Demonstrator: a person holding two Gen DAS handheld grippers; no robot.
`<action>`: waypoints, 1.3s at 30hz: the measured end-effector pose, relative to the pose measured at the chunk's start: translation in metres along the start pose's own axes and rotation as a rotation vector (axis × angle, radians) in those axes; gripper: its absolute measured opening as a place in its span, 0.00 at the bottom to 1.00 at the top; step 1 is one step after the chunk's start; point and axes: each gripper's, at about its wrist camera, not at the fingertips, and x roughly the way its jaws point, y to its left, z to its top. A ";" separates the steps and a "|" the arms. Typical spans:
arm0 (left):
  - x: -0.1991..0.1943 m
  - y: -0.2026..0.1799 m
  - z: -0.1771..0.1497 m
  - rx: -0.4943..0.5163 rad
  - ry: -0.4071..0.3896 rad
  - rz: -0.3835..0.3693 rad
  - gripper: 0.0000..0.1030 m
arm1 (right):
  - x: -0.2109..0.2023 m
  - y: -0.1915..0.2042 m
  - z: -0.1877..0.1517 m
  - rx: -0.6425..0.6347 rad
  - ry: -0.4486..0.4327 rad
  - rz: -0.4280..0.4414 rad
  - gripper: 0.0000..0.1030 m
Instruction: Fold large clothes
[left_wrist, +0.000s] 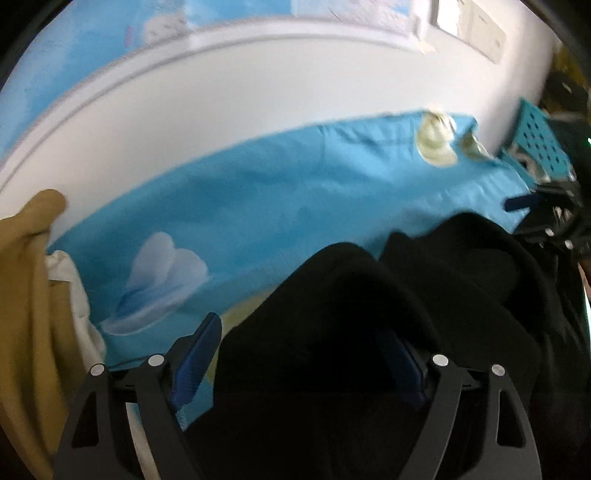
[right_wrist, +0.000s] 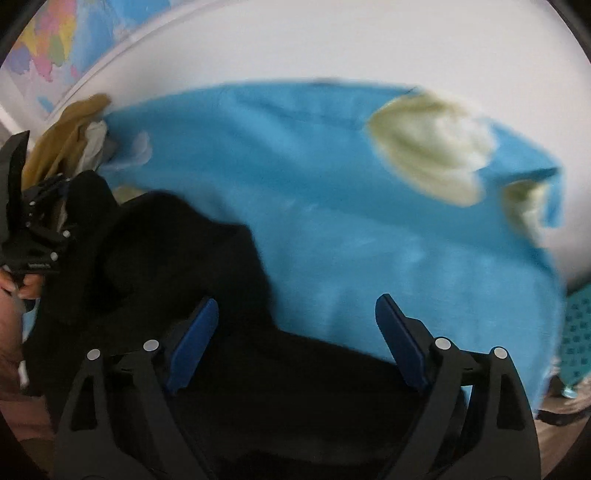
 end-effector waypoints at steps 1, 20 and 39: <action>0.005 0.002 -0.002 0.005 0.019 -0.005 0.80 | 0.002 -0.001 0.000 -0.006 0.001 0.023 0.68; -0.005 -0.002 0.002 0.017 -0.009 -0.087 0.48 | 0.026 0.007 0.025 0.063 -0.009 0.094 0.38; 0.014 0.017 0.015 -0.126 -0.072 0.202 0.54 | -0.009 -0.018 0.077 0.204 -0.339 -0.147 0.66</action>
